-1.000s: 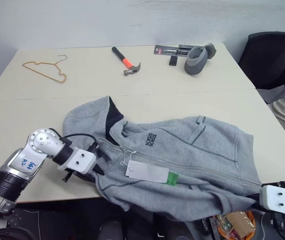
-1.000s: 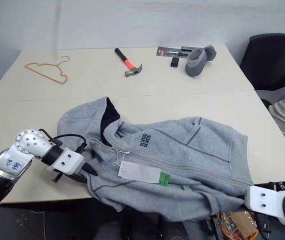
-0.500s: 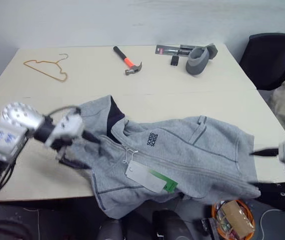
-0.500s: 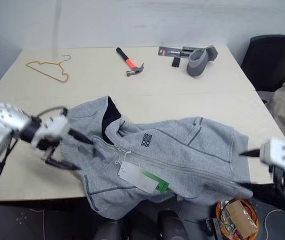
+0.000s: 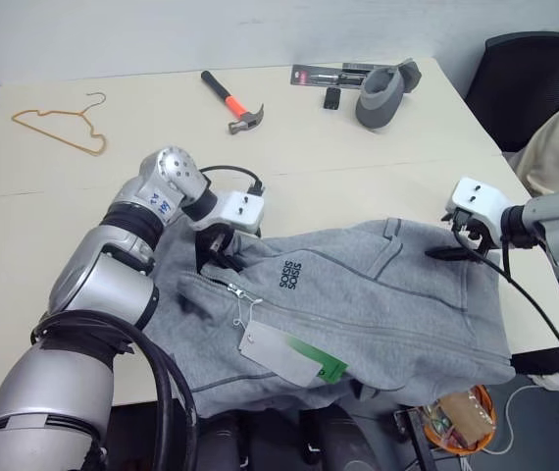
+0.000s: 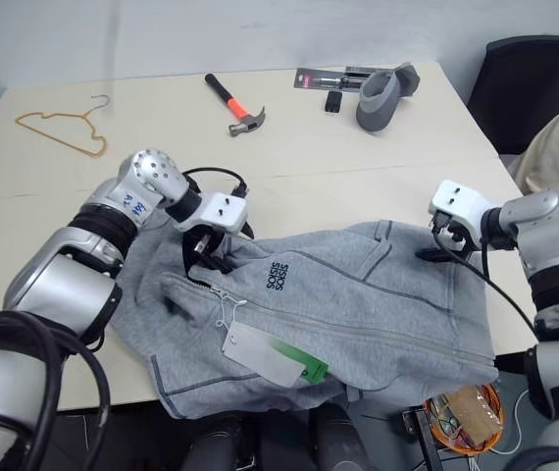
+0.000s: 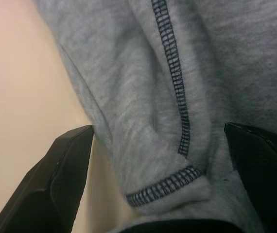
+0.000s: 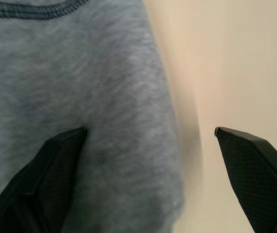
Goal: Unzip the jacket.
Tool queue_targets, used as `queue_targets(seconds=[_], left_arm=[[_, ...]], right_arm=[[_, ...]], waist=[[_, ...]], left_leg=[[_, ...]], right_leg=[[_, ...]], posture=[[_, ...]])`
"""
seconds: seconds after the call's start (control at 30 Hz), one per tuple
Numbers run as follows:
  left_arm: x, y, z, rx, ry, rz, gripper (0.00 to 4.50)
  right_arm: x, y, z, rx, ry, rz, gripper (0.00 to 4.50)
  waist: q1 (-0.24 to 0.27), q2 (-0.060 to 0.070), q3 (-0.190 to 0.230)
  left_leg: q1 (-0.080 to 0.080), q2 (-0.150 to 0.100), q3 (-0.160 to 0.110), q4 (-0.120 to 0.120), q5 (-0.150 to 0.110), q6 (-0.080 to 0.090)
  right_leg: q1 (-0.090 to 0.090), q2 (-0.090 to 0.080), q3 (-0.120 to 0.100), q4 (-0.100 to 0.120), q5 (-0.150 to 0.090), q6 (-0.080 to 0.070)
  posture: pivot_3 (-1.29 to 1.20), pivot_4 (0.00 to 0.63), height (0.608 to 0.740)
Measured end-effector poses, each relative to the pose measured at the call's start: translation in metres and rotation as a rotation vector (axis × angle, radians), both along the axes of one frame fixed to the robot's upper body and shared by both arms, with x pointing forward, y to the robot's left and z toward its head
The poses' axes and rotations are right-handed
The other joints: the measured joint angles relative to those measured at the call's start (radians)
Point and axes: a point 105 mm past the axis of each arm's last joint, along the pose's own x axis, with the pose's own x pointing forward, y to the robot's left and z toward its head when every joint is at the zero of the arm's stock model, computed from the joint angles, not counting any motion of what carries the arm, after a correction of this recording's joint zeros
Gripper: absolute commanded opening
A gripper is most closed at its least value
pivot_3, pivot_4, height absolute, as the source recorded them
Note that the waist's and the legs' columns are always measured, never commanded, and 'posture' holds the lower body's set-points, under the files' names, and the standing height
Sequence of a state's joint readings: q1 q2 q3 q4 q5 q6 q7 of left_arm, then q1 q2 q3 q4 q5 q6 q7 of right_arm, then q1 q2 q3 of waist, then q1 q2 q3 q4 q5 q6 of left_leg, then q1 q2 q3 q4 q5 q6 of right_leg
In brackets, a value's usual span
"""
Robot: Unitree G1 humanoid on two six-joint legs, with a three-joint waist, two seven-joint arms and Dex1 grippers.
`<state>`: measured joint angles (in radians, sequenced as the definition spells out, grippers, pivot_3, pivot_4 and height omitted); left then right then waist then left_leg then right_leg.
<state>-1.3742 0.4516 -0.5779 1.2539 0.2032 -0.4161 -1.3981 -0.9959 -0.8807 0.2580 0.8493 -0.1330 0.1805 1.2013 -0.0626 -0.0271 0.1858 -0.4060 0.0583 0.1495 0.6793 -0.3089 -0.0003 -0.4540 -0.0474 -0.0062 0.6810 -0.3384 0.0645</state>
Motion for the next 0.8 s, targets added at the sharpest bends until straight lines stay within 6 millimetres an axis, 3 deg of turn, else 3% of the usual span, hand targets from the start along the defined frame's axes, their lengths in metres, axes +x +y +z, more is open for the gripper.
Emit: queue_targets(seconds=[0.1, 0.2, 0.47, 0.63, 0.8], left_arm=[[0.001, 0.004, 0.001, 0.023, -0.003, 0.008, 4.50], [0.000, 0.006, 0.000, 0.032, 0.005, 0.004, 3.91], [-0.001, 0.011, 0.002, -0.008, 0.030, 0.032, 1.35], [-0.001, 0.020, -0.002, -0.063, 0.053, 0.084, 0.01], [0.007, 0.030, -0.003, -0.170, 0.048, 0.230, 0.01]], right_arm=[[0.002, 0.002, -0.007, 0.040, 0.042, -0.013, 3.90], [-0.001, 0.002, -0.013, 0.065, 0.090, -0.006, 2.86], [0.003, 0.013, -0.011, 0.072, 0.100, 0.041, 0.10], [0.014, 0.022, -0.009, 0.083, 0.057, 0.021, 0.00], [0.038, 0.035, 0.002, 0.091, -0.100, -0.041, 0.00]], waist=[[0.000, 0.000, 0.000], [0.003, 0.000, 0.000], [0.003, 0.000, 0.000], [-0.008, 0.000, 0.000], [-0.022, 0.000, 0.000]], left_leg=[[0.003, 0.001, 0.001, 0.003, 0.000, 0.000], [0.004, 0.000, 0.001, 0.008, 0.000, -0.001], [0.003, 0.002, 0.001, 0.010, -0.001, -0.002], [0.003, 0.004, 0.002, 0.010, -0.001, -0.002], [0.003, 0.004, 0.002, 0.010, -0.001, -0.002]], right_leg=[[0.000, 0.000, 0.001, 0.003, 0.001, -0.002], [0.001, 0.001, 0.005, 0.009, 0.003, -0.003], [0.002, 0.002, 0.009, 0.010, 0.003, -0.003], [0.001, 0.002, 0.009, 0.010, 0.003, -0.004], [0.001, 0.002, 0.010, 0.014, 0.003, -0.004]], posture=[[0.00, 0.150, 0.740], [0.00, 0.150, 0.740], [0.00, 0.150, 0.740], [0.00, 0.150, 0.740], [0.00, 0.150, 0.740]])
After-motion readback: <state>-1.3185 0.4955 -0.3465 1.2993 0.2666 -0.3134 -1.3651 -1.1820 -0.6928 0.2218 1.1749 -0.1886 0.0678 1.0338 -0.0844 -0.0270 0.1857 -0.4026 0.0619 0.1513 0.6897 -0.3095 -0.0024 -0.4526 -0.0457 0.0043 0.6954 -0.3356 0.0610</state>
